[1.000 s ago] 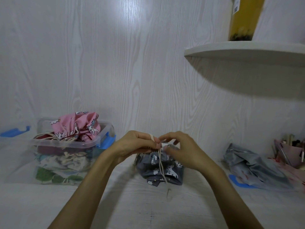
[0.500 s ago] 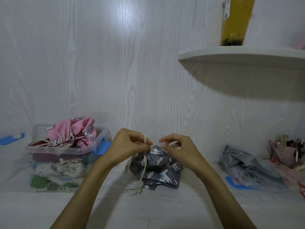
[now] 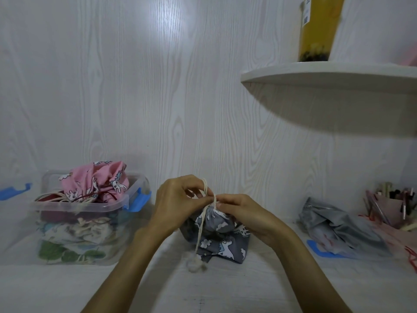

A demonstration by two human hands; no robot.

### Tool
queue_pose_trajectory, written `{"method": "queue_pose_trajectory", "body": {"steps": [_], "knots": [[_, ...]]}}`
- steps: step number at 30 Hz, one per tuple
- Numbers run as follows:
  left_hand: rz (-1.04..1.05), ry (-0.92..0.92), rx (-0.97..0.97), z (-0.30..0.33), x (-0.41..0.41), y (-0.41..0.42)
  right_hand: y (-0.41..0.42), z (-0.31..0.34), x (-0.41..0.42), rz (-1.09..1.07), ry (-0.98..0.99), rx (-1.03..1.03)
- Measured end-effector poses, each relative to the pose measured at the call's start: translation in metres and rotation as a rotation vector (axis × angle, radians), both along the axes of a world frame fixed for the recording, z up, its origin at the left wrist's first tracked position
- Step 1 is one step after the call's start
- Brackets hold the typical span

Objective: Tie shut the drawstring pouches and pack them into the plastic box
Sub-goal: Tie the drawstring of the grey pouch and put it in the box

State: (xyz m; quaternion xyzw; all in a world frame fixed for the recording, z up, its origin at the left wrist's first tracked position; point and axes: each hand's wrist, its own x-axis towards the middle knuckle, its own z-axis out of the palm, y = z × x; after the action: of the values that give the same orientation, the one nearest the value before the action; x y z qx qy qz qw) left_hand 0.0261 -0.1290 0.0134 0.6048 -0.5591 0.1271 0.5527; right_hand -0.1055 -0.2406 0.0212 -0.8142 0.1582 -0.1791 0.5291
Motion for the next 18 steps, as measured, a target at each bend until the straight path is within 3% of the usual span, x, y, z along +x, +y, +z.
{"method": "queue_pose_trajectory", "body": {"steps": [10,12,15,18], "knots": [[-0.282,0.391,0.096,0.0,0.001,-0.004,0.003,-0.002,0.005,-0.286,-0.278,0.128],[-0.313,0.416,0.128,-0.001,-0.002,-0.007,0.005,-0.004,0.007,-0.473,-0.299,-0.116],[-0.301,0.377,0.17,-0.001,-0.003,-0.01,0.002,-0.012,0.003,-0.787,-0.256,-0.786],[-0.301,0.394,0.161,0.001,-0.001,-0.009,-0.01,-0.012,-0.005,-0.88,-0.251,-0.908]]}}
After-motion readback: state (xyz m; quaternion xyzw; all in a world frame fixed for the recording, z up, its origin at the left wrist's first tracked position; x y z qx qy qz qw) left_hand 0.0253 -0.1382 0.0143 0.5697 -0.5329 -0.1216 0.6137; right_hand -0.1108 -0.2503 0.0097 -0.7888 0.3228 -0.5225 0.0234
